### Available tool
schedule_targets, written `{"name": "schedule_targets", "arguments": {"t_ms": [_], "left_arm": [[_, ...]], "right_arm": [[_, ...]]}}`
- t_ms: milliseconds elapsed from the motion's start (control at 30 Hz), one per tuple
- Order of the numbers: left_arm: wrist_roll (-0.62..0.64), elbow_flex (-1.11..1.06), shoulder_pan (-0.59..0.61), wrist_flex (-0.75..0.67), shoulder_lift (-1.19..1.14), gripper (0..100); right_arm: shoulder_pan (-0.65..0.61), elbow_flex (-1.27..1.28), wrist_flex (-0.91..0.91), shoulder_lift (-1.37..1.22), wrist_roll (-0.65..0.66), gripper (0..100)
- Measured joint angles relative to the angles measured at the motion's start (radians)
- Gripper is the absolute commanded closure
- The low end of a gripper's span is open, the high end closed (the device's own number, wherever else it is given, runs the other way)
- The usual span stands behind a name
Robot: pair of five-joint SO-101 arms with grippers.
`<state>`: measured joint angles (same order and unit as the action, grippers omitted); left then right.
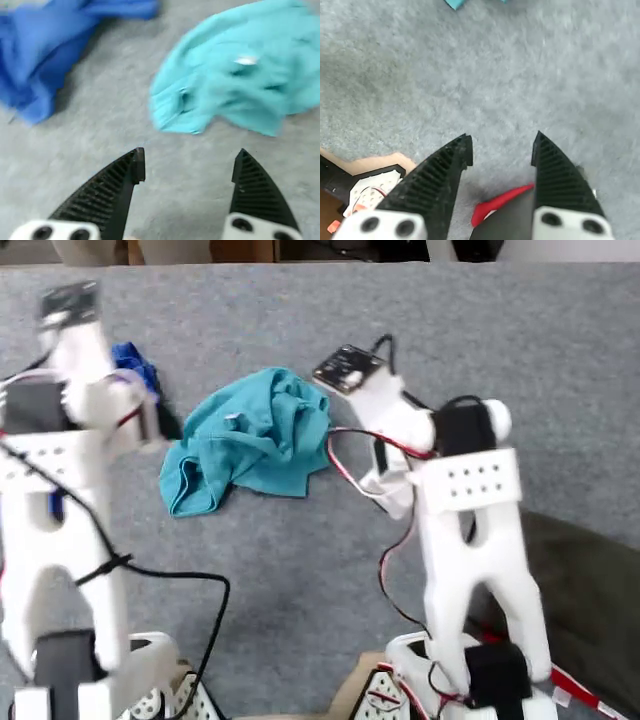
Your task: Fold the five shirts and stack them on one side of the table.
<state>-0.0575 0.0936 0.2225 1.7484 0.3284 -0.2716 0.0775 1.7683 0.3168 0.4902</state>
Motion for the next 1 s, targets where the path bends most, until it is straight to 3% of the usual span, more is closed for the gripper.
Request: {"name": "schedule_targets", "arguments": {"t_ms": [233, 467, 800, 1000], "left_arm": [[-0.021, -0.311, 0.338, -0.135, 0.048, 71], [-0.192, -0.512, 0.585, -0.267, 0.048, 71], [-0.287, -0.620, 0.666, -0.278, 0.051, 72], [-0.287, -0.620, 0.666, -0.278, 0.051, 72]], "right_arm": [[-0.137, -0.241, 0.000, -0.313, -0.003, 79.2], [-0.301, -0.586, 0.000, -0.638, -0.006, 79.2], [-0.358, -1.053, 0.000, -1.119, -0.051, 80.1], [-0.359, -1.094, 0.000, -1.208, -0.055, 99.8]]}}
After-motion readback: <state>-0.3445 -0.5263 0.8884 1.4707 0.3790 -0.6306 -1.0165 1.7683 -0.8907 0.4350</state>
